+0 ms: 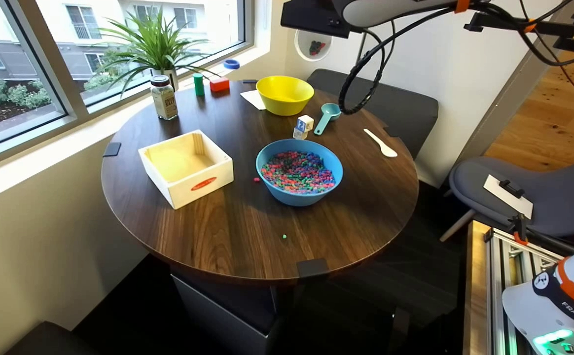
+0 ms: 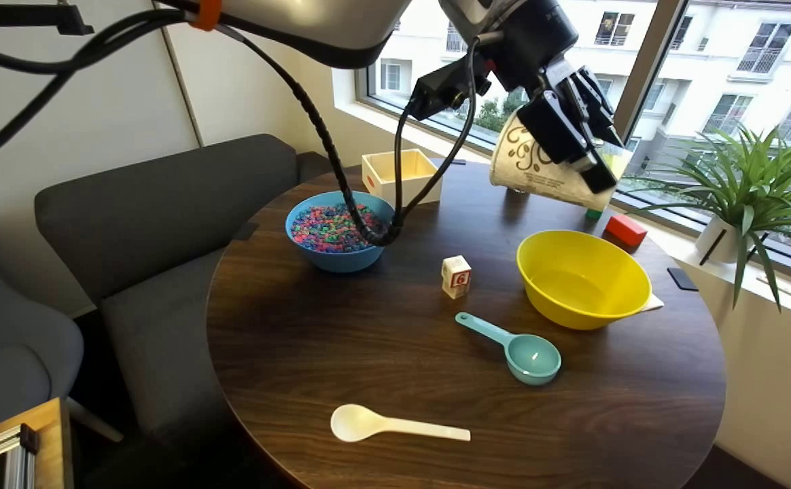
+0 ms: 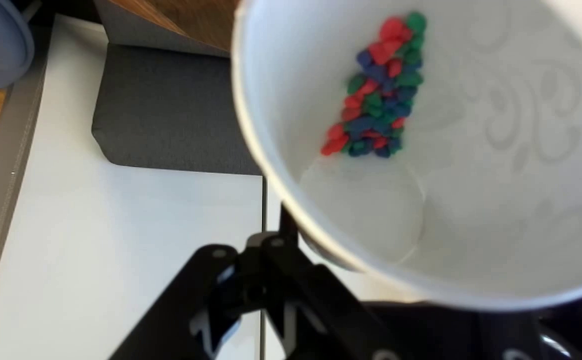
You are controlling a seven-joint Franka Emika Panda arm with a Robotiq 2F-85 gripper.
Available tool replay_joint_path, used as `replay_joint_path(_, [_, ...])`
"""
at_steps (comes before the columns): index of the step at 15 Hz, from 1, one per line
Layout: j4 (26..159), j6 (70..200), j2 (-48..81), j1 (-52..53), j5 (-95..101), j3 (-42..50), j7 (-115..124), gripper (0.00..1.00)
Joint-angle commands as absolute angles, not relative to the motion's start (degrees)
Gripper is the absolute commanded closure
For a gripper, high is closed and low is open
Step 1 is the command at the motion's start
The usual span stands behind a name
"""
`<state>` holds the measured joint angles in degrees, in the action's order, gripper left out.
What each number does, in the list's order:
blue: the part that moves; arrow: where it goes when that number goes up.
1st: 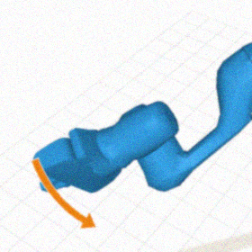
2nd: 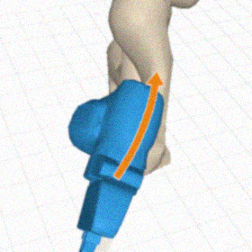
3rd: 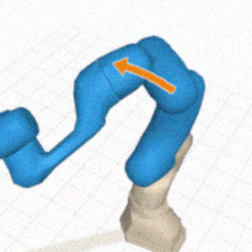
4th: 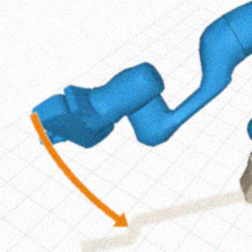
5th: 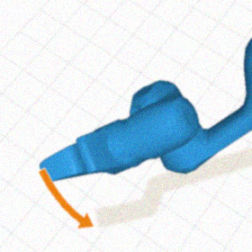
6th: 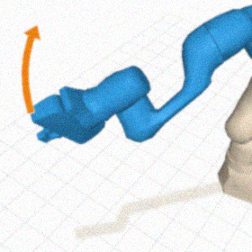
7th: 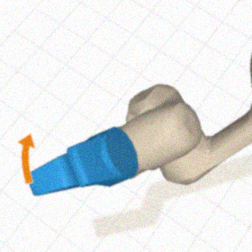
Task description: Use the cup to scoop the content in the blue bowl and pour it in the yellow bowl
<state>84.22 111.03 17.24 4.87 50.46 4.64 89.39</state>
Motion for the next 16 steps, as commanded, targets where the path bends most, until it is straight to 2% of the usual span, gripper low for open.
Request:
replay_joint_path(1, [84.02, 110.81, 17.26, 4.56, 50.52, 4.22, 89.33, 0.37])
replay_joint_path(3, [84.01, 110.81, 17.19, 4.57, 50.52, 4.17, 89.33, 0.37])
replay_joint_path(4, [83.34, 110.72, 18.02, 4.8, 52.35, 4.78, 91.36, 0.62])
replay_joint_path(16, [72.69, 110.39, 29.46, 4.15, 64.61, 7.58, 101.78, 0.62])
